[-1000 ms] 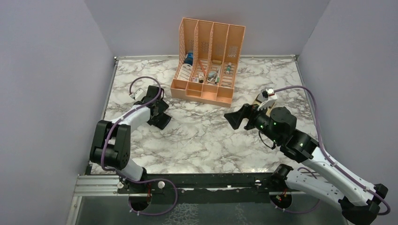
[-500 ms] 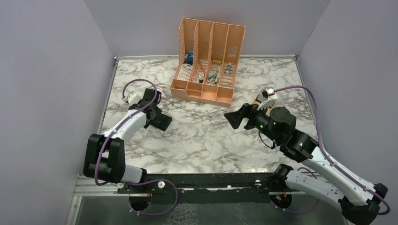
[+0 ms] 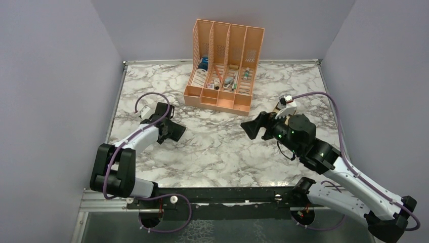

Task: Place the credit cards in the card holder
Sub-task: Pick up the card holder from the center of the board.

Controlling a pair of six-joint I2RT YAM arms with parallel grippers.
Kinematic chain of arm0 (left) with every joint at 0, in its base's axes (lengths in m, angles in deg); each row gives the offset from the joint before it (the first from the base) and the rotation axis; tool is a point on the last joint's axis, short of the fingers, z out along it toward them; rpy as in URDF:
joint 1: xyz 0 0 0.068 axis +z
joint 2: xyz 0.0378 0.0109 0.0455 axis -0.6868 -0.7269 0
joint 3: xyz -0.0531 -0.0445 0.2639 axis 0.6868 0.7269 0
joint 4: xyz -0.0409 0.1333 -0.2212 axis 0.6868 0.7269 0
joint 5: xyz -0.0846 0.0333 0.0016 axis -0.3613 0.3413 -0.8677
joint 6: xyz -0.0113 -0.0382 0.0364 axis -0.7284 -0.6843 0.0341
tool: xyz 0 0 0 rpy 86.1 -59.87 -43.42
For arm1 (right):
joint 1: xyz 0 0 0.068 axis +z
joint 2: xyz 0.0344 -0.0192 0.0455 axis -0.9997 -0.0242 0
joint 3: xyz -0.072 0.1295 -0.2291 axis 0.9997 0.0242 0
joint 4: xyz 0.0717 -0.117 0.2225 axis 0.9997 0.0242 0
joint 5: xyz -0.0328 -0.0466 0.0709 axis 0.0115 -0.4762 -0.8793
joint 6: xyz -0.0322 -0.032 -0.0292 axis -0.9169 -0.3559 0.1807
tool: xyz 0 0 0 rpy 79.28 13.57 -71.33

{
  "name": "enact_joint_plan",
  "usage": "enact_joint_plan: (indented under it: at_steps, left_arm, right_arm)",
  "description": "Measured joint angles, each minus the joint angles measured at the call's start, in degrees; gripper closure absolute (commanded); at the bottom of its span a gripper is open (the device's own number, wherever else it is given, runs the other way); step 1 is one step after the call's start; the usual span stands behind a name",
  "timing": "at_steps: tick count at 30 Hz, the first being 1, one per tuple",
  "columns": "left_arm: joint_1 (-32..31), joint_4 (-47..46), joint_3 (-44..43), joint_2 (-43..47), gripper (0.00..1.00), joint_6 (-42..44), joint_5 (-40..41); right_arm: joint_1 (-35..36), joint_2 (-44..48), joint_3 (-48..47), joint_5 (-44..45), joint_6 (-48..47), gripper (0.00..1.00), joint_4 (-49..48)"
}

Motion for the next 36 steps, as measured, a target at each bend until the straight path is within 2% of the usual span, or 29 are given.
enact_joint_plan:
  at_steps: [8,17,22,26,31,36]
  left_arm:
    - [-0.90,-4.98,3.06,-0.33,0.56,-1.68,-5.25]
    - [-2.05,-7.76,3.56,0.24,0.85,-0.90,-6.19]
    - [-2.54,-8.11,3.85,2.86,0.85,2.71,-6.91]
    - [-3.34,-6.84,2.95,4.98,0.85,10.78,-9.66]
    - [-4.24,-2.93,-2.51,5.77,0.83,23.34,-13.81]
    - [-5.31,2.38,-8.61,6.93,0.82,30.51,-16.90]
  right_arm:
    - [0.00,-1.18,0.00,-0.04,0.63,0.04,0.09]
    - [0.00,-2.14,0.00,-0.02,1.05,0.05,0.22]
    - [0.00,-2.56,0.00,0.15,-0.59,0.06,0.17]
    - [0.00,-3.52,-1.05,2.47,-3.17,0.06,1.33]
    - [0.00,-3.52,-3.23,4.57,-4.61,0.06,2.40]
    - [0.00,-3.80,-2.89,3.72,-3.96,0.12,1.46]
